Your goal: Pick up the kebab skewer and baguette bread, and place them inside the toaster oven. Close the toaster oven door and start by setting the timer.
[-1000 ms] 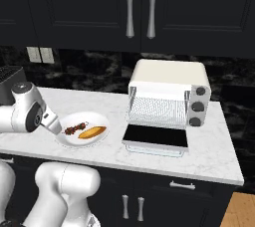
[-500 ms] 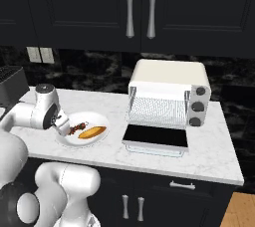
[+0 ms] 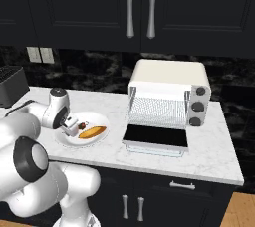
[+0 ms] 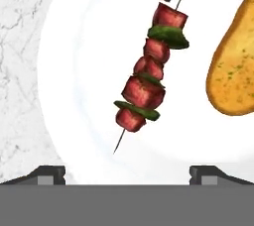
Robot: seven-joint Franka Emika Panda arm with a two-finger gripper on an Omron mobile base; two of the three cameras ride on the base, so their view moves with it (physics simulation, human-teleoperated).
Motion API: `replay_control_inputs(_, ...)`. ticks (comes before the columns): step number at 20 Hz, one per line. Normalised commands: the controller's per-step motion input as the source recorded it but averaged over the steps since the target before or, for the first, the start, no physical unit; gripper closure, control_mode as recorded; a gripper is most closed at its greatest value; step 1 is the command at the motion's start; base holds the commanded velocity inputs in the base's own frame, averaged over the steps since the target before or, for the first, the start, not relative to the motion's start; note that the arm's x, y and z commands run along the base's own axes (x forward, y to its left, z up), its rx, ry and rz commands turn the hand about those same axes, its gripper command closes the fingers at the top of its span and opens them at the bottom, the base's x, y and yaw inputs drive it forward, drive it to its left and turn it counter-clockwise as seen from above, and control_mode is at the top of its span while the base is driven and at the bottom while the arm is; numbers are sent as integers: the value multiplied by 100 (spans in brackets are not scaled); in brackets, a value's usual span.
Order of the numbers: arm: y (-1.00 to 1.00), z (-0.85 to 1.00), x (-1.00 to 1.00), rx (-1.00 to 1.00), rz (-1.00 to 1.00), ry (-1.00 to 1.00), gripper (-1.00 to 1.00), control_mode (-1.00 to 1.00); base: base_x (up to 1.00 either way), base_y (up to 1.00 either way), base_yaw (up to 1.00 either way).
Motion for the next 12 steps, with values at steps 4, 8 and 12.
replay_control_inputs(4, 0, -14, 28, 0, 4, 0, -100, -100, 0, 0, 0)
replay_control_inputs(8, 0, -14, 17, 0, 0, 0, -100, -100, 0, 0, 0)
replay_control_inputs(12, 0, -24, 6, 0, 0, 0, -100, -100, 0, 0, 0)
